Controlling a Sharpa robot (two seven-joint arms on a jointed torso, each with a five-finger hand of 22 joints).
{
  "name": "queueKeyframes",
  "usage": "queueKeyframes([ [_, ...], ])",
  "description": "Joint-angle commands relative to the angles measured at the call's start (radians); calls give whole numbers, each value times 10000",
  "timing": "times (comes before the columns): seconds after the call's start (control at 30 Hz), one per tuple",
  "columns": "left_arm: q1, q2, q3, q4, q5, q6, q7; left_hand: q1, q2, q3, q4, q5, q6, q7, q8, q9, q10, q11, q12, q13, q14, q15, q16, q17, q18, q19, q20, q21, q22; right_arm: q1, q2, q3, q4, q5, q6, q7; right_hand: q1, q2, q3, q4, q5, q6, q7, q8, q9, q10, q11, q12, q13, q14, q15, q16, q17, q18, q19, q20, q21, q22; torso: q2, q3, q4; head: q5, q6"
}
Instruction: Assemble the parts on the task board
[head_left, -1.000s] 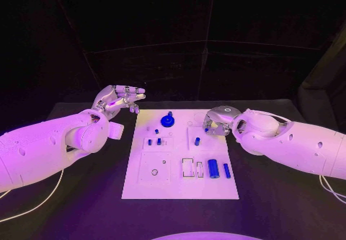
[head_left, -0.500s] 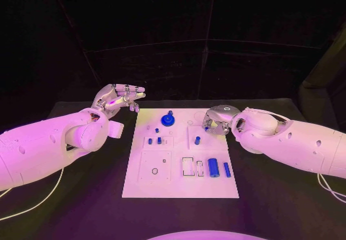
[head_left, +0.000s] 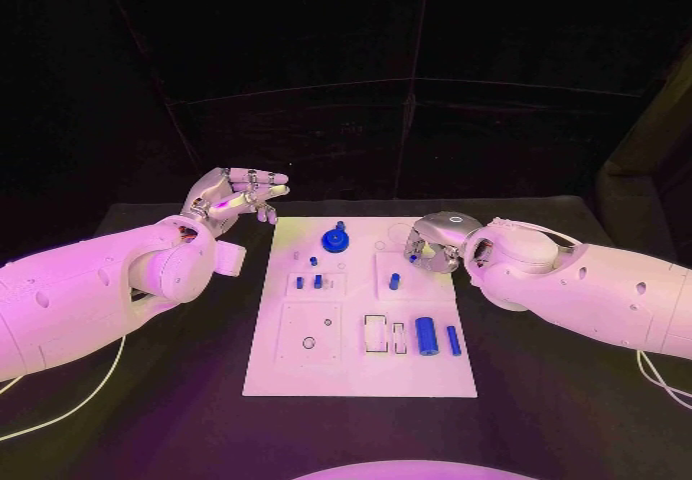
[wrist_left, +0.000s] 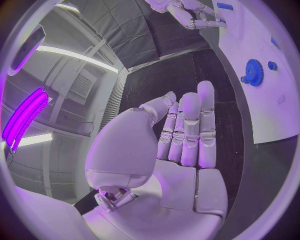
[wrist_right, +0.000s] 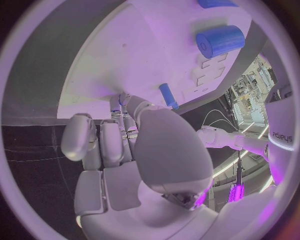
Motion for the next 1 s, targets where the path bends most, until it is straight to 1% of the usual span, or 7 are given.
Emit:
queueKeyframes([
  [0.03, 14, -3, 9, -17, 58, 111, 38, 32, 101, -53, -30, 28, -39, 38, 26, -15, -70, 29, 59, 13, -71, 7, -33, -17, 59, -79, -2, -63, -16, 12, -63, 2, 146, 297, -800, 122, -119, -6, 89, -27, 7, 38, -1, 0, 1, 79, -22, -75, -16, 323, -57, -29, -17, 23, 71, 2, 67, 14, -4, -12, 11, -12, 18],
  [0.2, 15, -2, 9, -45, 58, 109, 26, 42, 95, -59, -43, 28, -55, 46, 22, -18, -90, 36, 62, 12, -77, 10, -34, -29, 59, -78, -1, -73, -23, 15, -197, 6, 321, 416, -1076, 93, -167, -49, 148, -54, 11, 38, -1, -4, -1, 82, -20, -91, -17, 326, -57, -26, -24, 20, 79, 1, 77, 29, -9, -21, 9, -18, 23],
  [0.4, 16, -4, 9, -75, 58, 103, 9, 44, 95, -62, -46, 29, -61, 50, 21, -19, -98, 39, 63, 11, -79, 11, -34, -34, 58, -78, 0, -76, -26, 20, -495, 13, 743, 582, -1210, 68, -206, -82, 192, -73, 11, 39, 1, -7, -1, 87, -18, -101, -16, 327, -56, -25, -30, 19, 83, 1, 83, 38, -14, -20, -2, -3, 35],
  [0.67, 17, -2, 9, -87, 58, 105, -10, 45, 91, -69, -51, 29, -73, 56, 18, -20, -113, 45, 65, 10, -83, 15, -35, -42, 58, -78, 2, -83, -31, 30, -935, 29, 1940, 835, -1545, 160, -275, -152, 335, -145, 60, 36, 6, -13, -4, 97, -15, -132, -15, 333, -54, -4, -21, 17, 92, -6, 98, 58, -20, -30, -3, 73, 80],
  [0.83, 17, 61, 9, -93, 58, 120, -6, 49, 90, -73, -57, 29, -83, 61, 15, -22, -127, 50, 67, 9, -88, 18, -36, -50, 57, -79, 4, -89, -36, 28, -701, 32, 2623, 999, -1653, 340, -310, -175, 436, -192, 109, 30, 15, -17, -6, 99, -9, -152, -14, 335, -51, 9, -18, 15, 98, -11, 109, 74, -12, -32, 22, 181, 76],
  [0.9, 17, 100, 9, -98, 58, 120, -5, 49, 90, -73, -57, 29, -83, 61, 15, -22, -127, 50, 67, 9, -88, 18, -36, -50, 57, -79, 4, -89, -36, 26, -525, 32, 2776, 1035, -1657, 411, -317, -178, 459, -203, 119, 27, 17, -19, -7, 97, -7, -158, -15, 335, -50, 7, -24, 16, 94, -12, 106, 67, -6, -30, 17, 262, 82],
  [1.0, 17, 156, 9, -94, 58, 131, -10, 49, 90, -73, -57, 29, -83, 61, 15, -22, -127, 50, 67, 9, -88, 18, -36, -50, 57, -79, 4, -89, -36, 22, -255, 30, 2901, 1053, -1619, 489, -331, -185, 498, -223, 137, 19, 24, -23, -8, 94, -1, -168, -15, 334, -47, 7, -32, 16, 93, -13, 107, 67, -12, -46, 43, 366, 38],
])
